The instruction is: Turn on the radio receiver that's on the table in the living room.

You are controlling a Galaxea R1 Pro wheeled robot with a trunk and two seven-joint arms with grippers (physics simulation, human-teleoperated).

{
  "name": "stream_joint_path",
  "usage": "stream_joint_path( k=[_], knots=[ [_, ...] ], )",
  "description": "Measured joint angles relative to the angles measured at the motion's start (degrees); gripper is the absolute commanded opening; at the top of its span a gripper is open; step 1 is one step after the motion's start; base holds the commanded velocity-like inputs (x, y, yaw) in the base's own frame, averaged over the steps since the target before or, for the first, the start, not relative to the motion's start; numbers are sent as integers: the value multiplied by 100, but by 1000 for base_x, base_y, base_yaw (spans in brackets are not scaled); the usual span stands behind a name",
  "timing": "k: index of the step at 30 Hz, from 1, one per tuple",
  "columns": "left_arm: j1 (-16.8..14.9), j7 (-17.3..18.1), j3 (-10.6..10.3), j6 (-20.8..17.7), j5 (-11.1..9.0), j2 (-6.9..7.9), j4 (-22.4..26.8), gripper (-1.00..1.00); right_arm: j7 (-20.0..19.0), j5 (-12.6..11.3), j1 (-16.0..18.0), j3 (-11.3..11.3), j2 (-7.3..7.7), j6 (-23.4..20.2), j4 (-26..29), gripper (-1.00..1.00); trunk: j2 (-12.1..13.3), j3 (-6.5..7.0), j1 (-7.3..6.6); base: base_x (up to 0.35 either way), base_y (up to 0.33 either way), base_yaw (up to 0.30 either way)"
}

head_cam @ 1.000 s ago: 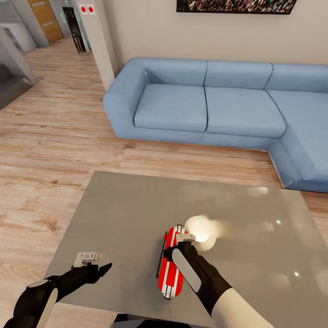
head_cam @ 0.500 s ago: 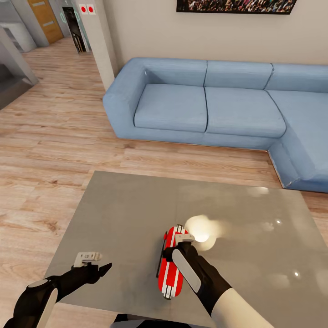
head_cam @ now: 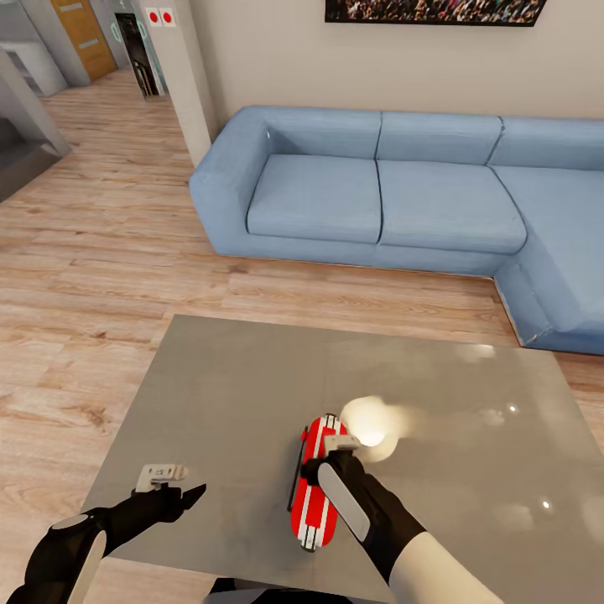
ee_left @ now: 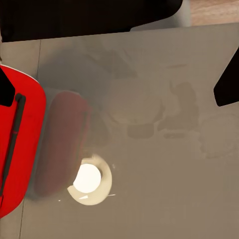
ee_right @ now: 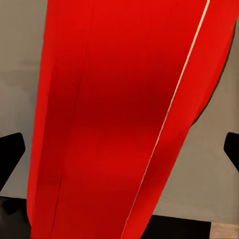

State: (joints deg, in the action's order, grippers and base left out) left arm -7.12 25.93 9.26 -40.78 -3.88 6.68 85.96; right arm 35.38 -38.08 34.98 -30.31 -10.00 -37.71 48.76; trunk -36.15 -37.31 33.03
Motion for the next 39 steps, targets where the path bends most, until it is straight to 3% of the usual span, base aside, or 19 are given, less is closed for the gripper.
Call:
stream_joint_path(
  k=[14,15,39],
  knots=[
    [0,0,-2,0,1,0,0,100,-22,15,0,5,0,86,-102,100,0,0,0,0,0,0],
    [0,0,-3,0,1,0,0,100,-22,16,0,3,0,87,-102,-100,0,0,0,0,0,0],
    [0,0,-3,7,-7,0,0,100,-3,79,0,8,0,23,85,-100,0,0,0,0,0,0]
  ],
)
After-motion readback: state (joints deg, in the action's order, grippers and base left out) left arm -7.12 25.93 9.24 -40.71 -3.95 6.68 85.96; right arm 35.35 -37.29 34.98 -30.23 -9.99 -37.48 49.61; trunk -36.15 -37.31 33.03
